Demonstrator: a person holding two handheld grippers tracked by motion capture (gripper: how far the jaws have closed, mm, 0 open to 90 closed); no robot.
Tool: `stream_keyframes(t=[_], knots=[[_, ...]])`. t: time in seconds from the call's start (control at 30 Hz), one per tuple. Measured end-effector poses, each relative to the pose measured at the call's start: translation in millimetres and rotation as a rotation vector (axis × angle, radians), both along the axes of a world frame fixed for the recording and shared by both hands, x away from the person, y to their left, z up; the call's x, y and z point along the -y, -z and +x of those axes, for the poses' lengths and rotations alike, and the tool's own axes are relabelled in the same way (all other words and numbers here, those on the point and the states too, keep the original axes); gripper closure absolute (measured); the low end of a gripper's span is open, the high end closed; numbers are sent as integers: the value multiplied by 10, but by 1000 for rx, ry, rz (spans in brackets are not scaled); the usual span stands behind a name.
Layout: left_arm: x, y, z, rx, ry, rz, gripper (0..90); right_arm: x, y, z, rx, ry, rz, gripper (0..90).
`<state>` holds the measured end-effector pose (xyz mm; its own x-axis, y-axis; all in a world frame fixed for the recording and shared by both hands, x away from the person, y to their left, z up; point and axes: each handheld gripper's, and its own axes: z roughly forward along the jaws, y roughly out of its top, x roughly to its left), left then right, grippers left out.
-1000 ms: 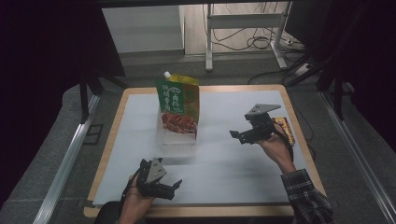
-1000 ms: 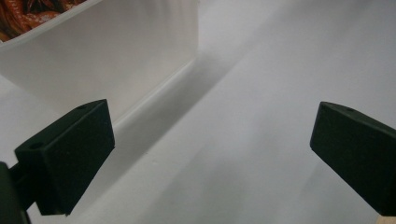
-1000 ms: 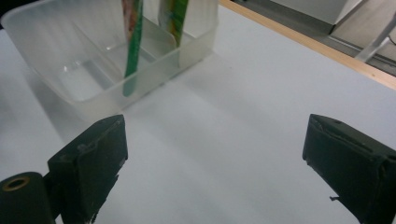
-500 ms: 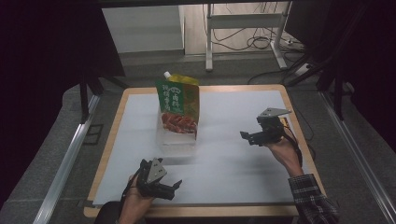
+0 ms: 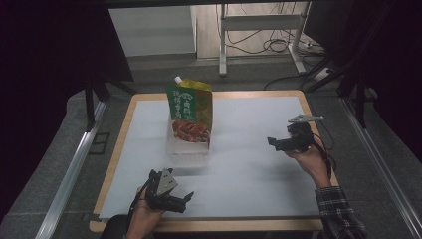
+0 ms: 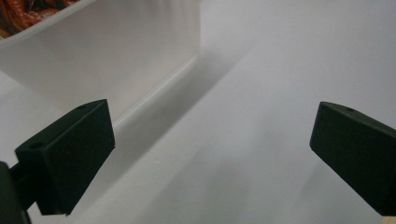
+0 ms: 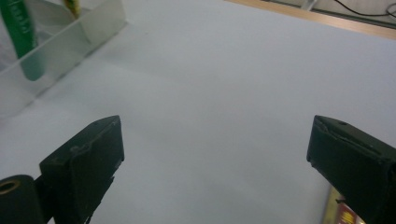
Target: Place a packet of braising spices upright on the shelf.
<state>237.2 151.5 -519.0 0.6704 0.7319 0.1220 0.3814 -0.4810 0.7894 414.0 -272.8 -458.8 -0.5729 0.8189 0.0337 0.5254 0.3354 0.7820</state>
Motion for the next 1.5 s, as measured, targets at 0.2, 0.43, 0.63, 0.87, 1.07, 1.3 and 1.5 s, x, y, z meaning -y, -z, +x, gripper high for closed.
stream_keyframes(t=[0.2, 0.43, 0.63, 0.87, 1.07, 1.3, 1.5], knots=[[8, 7, 0, 0, -2, -4, 0, 197, 27, 36, 1, 75, -29, 38], [14, 14, 2, -2, -3, 12, 0, 416, 89, 75, 13, 174, -105, 65], [19, 18, 2, -2, -5, 12, 0, 554, 181, 130, 10, 248, -119, 94], [23, 21, 3, -5, -1, 20, 1, 598, 333, 210, -8, 285, -152, 106], [26, 24, 4, -5, 1, 28, 1, 596, 423, 266, -16, 302, -176, 122], [31, 28, 5, -6, 1, 34, 2, 592, 512, 315, -42, 313, -205, 163], [33, 27, 3, -7, 3, 36, 2, 561, 539, 313, -52, 318, -229, 244]])
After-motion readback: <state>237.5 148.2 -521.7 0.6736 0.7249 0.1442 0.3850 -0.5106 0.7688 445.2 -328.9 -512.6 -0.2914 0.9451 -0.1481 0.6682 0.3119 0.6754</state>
